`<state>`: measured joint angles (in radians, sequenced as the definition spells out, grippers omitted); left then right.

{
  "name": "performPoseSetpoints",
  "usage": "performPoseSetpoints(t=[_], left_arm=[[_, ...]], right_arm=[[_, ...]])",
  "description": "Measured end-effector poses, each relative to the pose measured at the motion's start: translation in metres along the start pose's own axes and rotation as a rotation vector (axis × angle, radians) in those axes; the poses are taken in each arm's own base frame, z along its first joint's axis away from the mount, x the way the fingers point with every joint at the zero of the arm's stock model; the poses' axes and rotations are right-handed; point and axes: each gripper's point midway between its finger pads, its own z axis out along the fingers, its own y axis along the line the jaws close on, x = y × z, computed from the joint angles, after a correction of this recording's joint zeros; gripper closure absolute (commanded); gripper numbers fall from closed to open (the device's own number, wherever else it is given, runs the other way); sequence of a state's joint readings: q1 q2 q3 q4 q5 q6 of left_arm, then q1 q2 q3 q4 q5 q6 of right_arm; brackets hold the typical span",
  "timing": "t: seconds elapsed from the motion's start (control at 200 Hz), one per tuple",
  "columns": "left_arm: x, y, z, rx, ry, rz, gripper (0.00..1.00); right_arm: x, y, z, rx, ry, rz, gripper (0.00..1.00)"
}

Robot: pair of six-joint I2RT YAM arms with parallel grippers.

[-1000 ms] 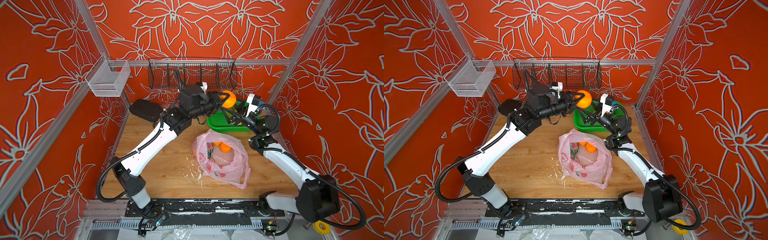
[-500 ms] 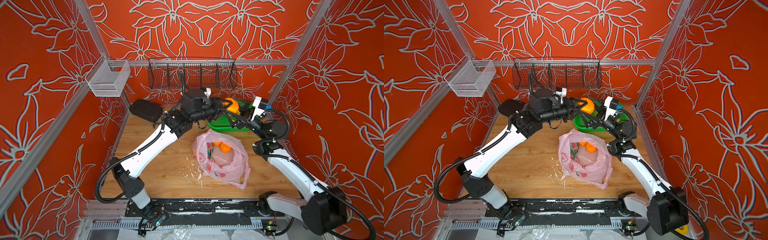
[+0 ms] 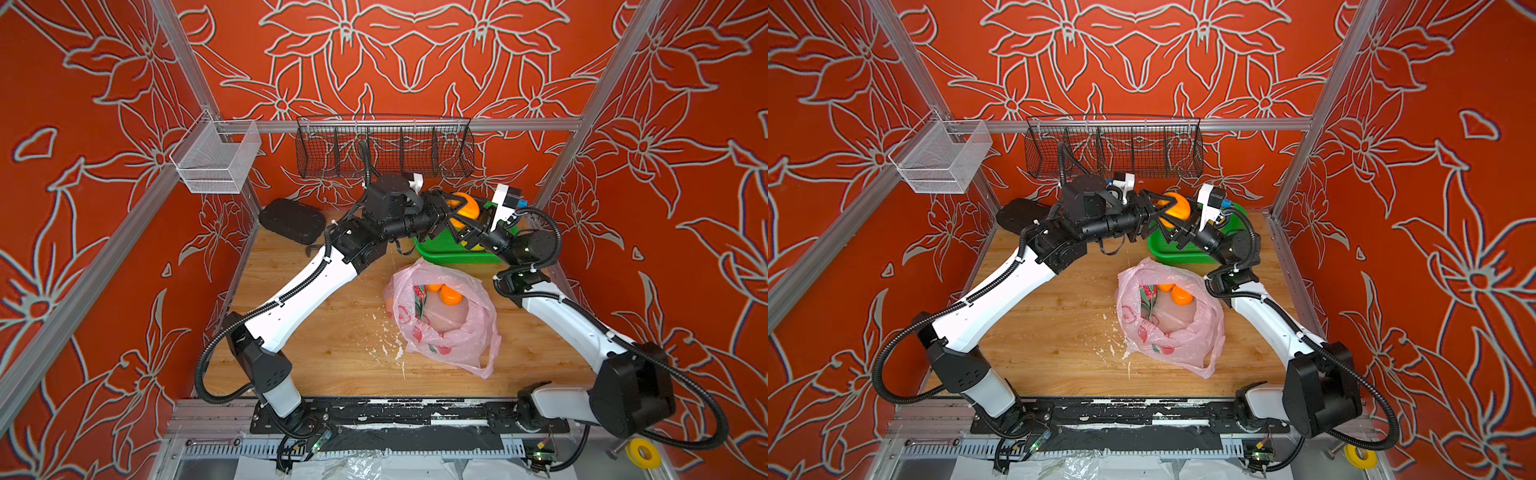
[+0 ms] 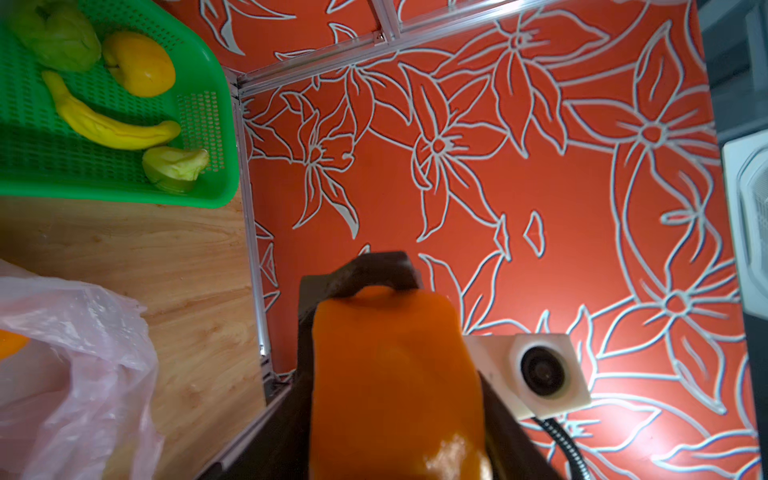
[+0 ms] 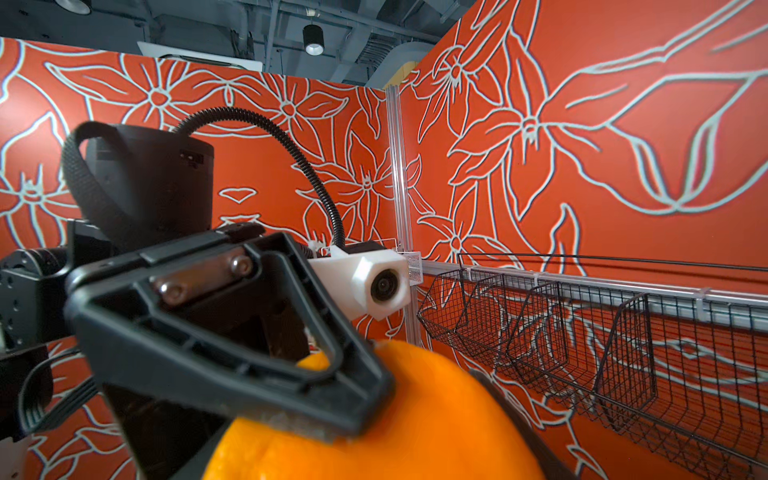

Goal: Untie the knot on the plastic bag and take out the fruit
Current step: 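Close the right gripper on the orange, then open the left gripper, then lower the orange into the basket with right gripper while left gripper draws back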

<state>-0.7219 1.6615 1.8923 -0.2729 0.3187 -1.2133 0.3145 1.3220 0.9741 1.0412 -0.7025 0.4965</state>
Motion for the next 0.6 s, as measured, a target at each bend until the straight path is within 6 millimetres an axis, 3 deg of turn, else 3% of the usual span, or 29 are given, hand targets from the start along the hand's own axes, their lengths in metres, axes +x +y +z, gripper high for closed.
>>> performPoseSetpoints(t=[0.08,0.18,0.33,0.465,0.601], left_arm=[[-0.002,0.004,-0.001,-0.018,-0.015,0.015,0.1],[-0.005,0.01,-0.006,-0.053,-0.042,0.057,0.08],[-0.015,0.02,-0.033,-0.117,-0.115,0.14,0.07],[-0.026,0.026,-0.069,-0.161,-0.181,0.261,0.06],[-0.032,0.033,-0.099,-0.207,-0.215,0.41,0.06]], right_arm=[[0.001,-0.004,0.0,0.024,0.005,-0.007,0.39],[0.006,-0.01,-0.002,0.067,0.036,-0.017,0.39],[0.009,-0.025,-0.01,0.158,0.074,-0.027,0.4],[0.023,-0.06,-0.025,0.285,0.138,0.014,0.41],[0.054,-0.108,-0.045,0.421,0.215,0.141,0.41]])
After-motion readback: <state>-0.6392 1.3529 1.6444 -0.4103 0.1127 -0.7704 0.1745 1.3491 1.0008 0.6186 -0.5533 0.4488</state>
